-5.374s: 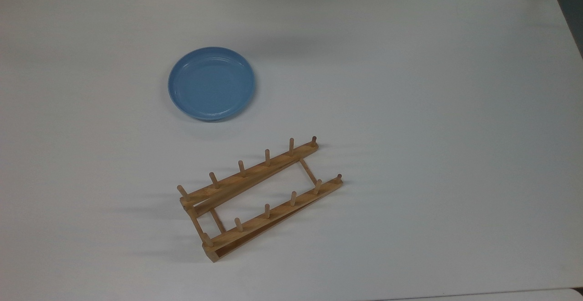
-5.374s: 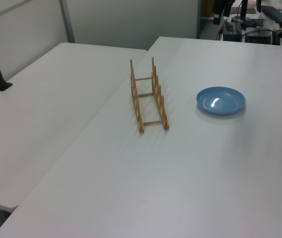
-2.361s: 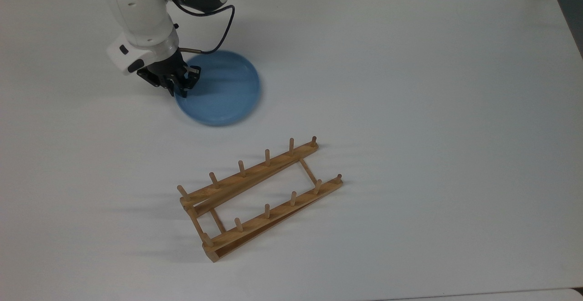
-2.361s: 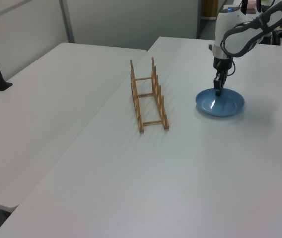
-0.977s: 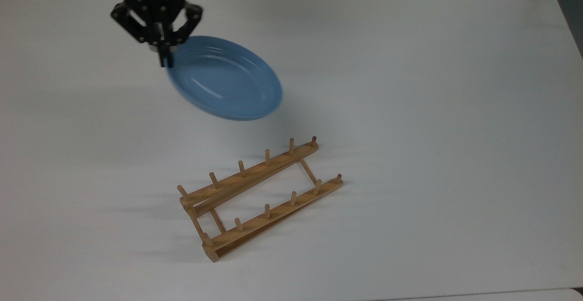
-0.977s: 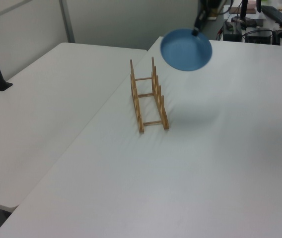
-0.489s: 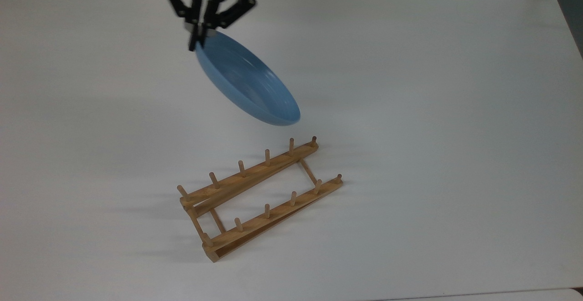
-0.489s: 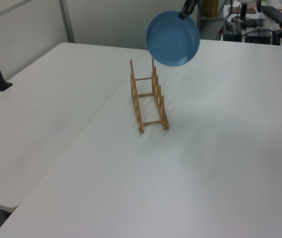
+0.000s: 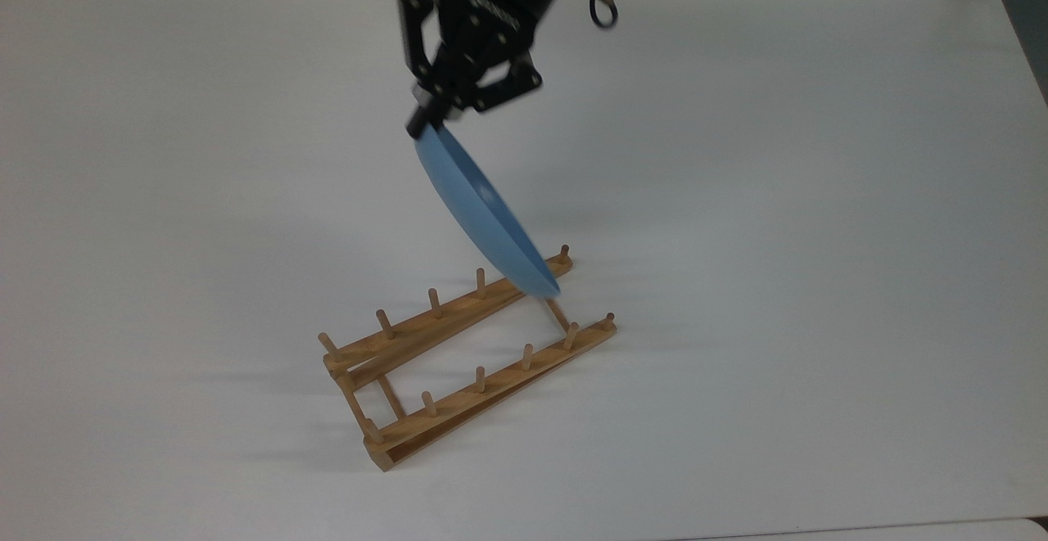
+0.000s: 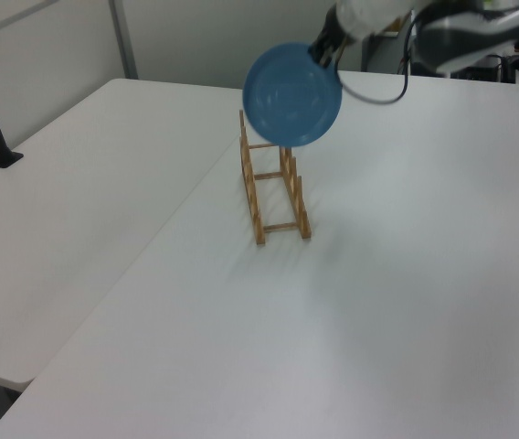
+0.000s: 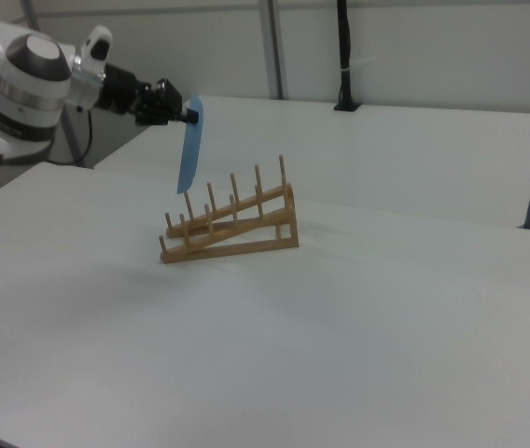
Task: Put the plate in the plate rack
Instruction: 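Carry the upright plate over the wooden rack's pegs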
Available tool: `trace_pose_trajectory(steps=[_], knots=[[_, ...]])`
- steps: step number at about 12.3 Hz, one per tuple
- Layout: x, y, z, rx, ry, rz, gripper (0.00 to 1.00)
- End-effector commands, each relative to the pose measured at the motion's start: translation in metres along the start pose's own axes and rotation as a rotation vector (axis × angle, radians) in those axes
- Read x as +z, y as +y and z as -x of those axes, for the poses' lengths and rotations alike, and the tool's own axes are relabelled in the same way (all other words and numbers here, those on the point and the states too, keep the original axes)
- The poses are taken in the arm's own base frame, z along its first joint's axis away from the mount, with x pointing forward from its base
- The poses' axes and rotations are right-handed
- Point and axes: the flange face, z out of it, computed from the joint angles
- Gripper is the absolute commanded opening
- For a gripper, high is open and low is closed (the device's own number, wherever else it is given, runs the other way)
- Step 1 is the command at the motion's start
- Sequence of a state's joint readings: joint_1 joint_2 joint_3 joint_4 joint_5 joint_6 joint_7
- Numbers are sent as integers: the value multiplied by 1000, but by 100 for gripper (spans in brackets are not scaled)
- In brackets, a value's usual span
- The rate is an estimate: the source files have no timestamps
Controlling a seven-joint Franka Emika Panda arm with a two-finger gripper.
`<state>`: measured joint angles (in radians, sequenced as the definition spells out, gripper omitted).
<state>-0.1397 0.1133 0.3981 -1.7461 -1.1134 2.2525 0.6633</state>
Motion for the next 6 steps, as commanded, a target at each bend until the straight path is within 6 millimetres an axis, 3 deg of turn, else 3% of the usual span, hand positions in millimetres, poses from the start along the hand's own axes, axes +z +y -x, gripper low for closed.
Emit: trace_pose_trajectory(steps=[1,6], knots=[[13,-35,5,-8,65,45,0],[25,-84,15,-26,115,99,0]])
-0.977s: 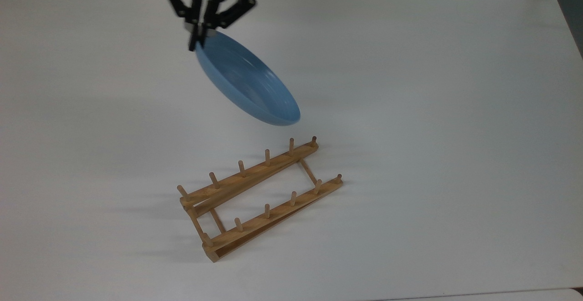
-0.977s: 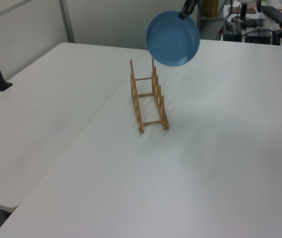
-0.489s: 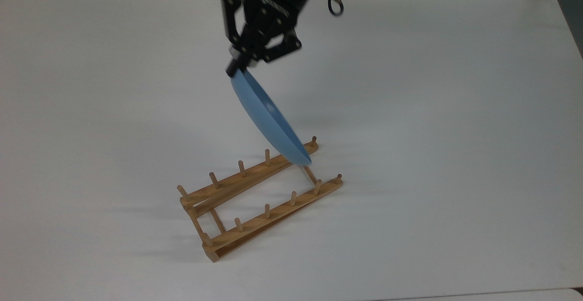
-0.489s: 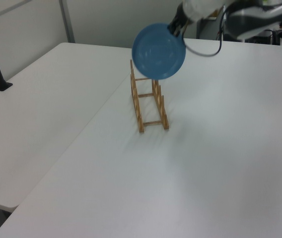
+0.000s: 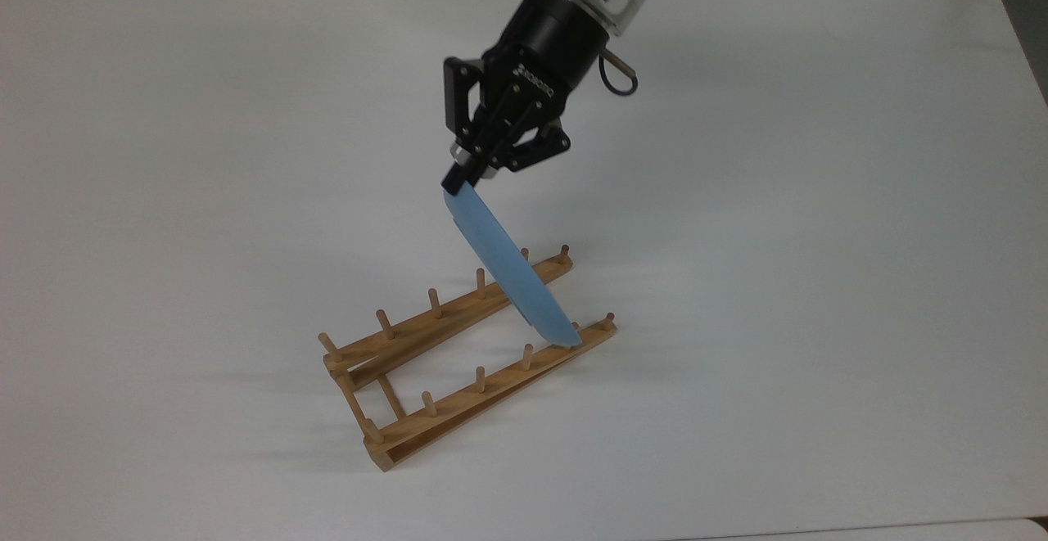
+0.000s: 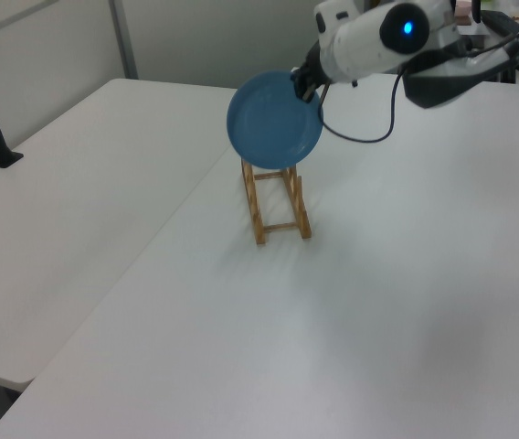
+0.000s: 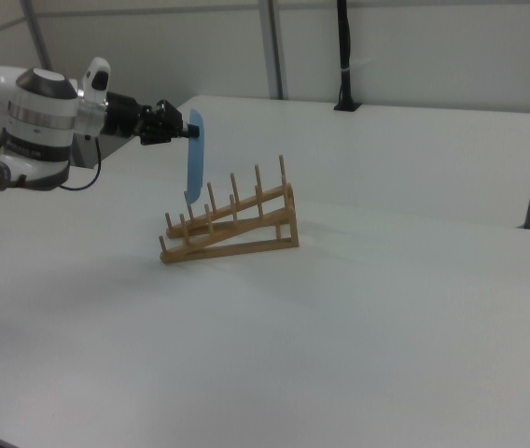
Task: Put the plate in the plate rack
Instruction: 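Carry the upright plate over the wooden rack's pegs, then lower the plate edge-first between the rack pegs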
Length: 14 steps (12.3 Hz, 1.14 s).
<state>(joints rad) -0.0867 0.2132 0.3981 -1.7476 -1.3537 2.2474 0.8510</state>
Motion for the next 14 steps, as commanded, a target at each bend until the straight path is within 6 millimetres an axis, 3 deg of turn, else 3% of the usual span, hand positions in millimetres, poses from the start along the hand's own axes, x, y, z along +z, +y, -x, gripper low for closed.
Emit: trace_pose_trajectory(steps=[1,5,10,11,12,14], knots=[[2,-32,5,14,43,48,0],[12,-56,15,10,62,95,0],[17,-68,21,2,50,82,3],[17,-68,21,2,49,81,27],[19,-68,22,3,45,81,44],[22,-65,22,9,40,83,60]])
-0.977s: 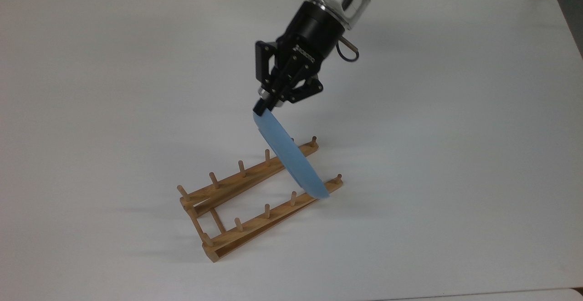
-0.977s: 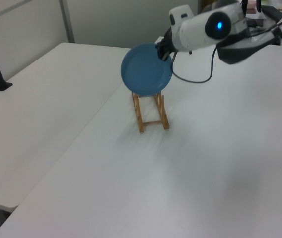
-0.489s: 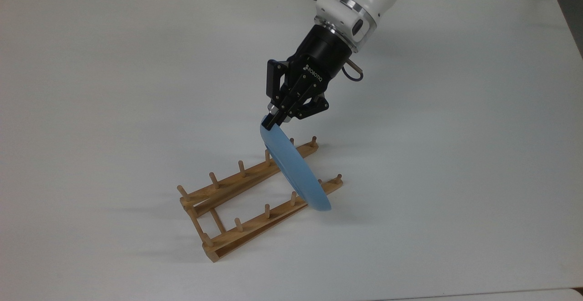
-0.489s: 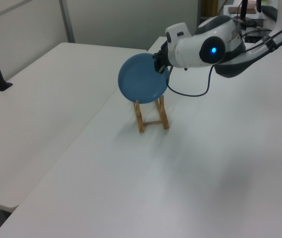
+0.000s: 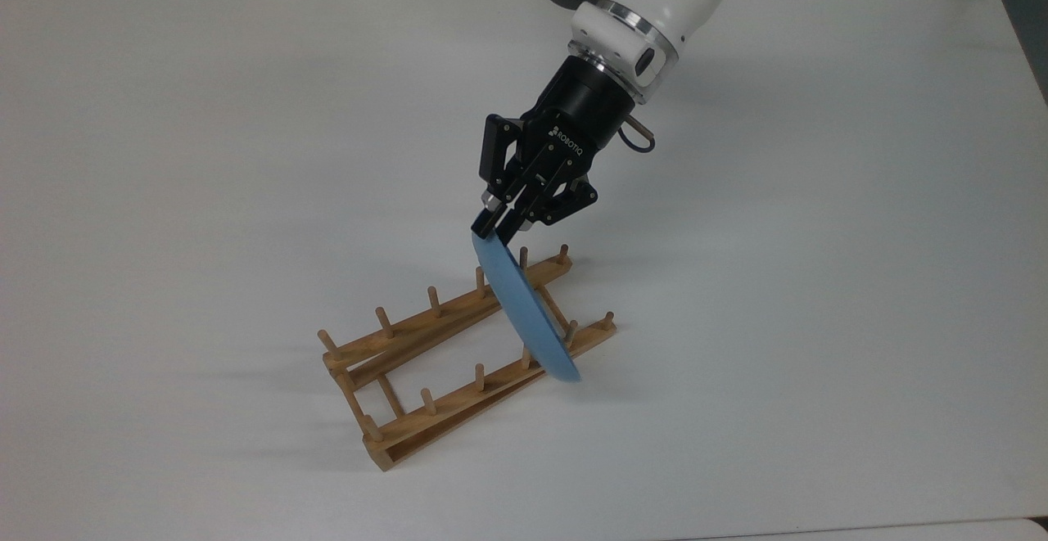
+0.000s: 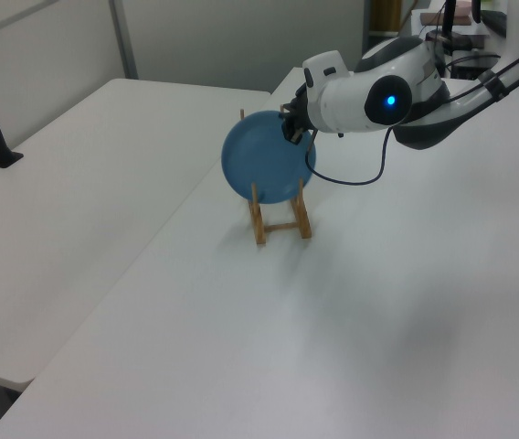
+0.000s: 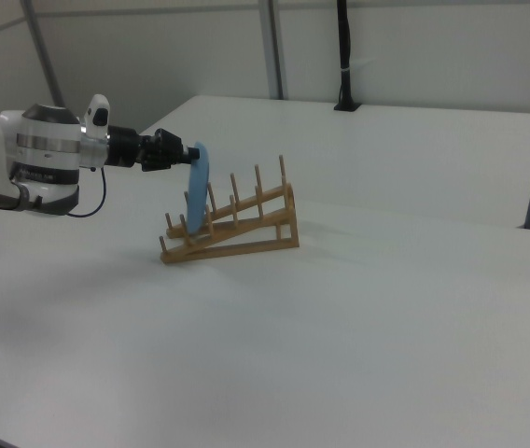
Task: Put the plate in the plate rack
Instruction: 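Lower the plate edge-first between the rack pegs, then open the gripper and raise it away from the plate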
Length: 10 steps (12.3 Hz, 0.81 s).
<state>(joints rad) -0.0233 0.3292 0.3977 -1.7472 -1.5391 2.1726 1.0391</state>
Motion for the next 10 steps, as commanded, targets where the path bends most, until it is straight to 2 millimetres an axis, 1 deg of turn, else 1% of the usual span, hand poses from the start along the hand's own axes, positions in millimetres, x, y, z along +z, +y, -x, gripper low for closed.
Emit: trace_pose_trajectory(steps=[1,2,4,5,6,7,8,9,10], knots=[[2,5,-1,20,2,27,72],[2,6,-2,28,0,26,73],[4,18,-4,49,-1,34,80],[3,24,-7,69,-11,30,89],[0,35,-12,105,-25,27,100],[-5,46,-17,150,-50,13,100],[-13,62,-23,232,-105,-27,100],[-23,73,-32,310,-153,-73,100],[-29,80,-35,358,-190,-102,100]])
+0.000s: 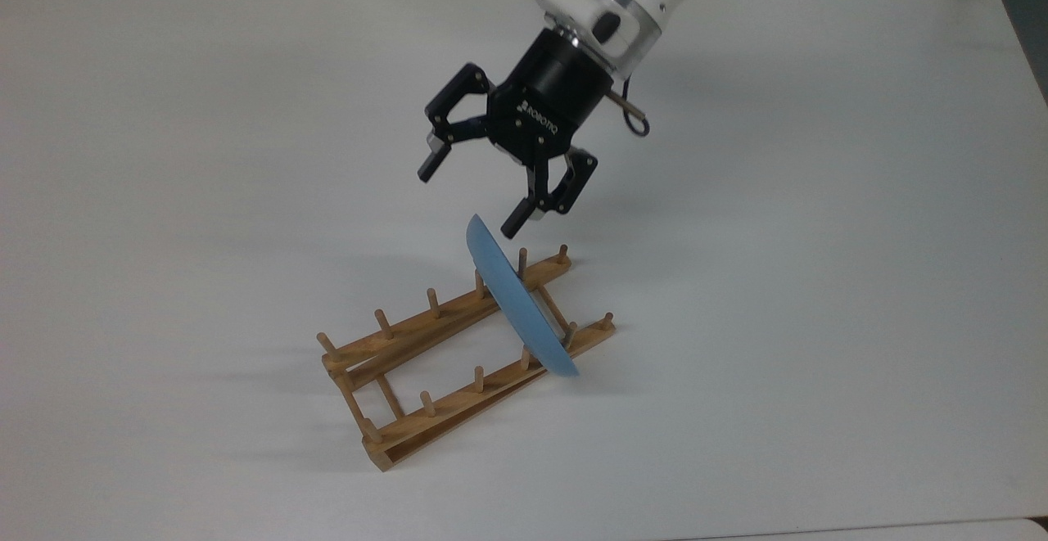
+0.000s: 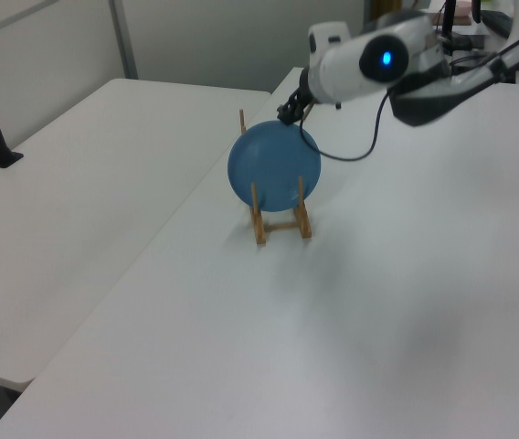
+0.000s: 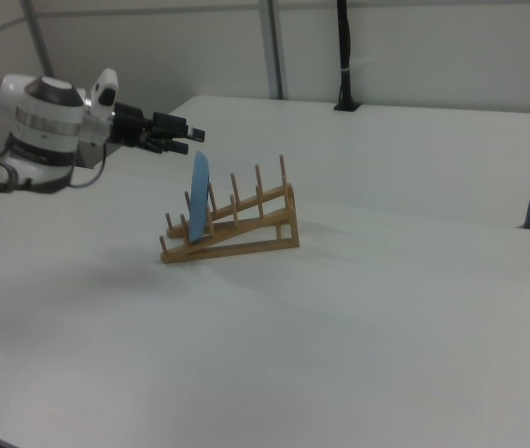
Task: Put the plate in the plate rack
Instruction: 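Open the gripper and raise it away from the plate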
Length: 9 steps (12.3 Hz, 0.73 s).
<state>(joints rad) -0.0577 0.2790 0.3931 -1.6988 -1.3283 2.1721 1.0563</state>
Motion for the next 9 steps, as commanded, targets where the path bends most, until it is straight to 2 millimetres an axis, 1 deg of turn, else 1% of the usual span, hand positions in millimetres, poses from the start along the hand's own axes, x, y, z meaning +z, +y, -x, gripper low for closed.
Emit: trace_pose_trajectory(steps=[1,3,5,6,7,9], knots=[[-39,31,-20,187,-122,-94,100],[-58,46,-26,268,-192,-142,100],[-63,68,-23,305,-346,-188,100],[-73,77,-24,317,-413,-238,100],[-81,91,-25,339,-472,-283,100],[-85,122,-23,421,-592,-352,100]])
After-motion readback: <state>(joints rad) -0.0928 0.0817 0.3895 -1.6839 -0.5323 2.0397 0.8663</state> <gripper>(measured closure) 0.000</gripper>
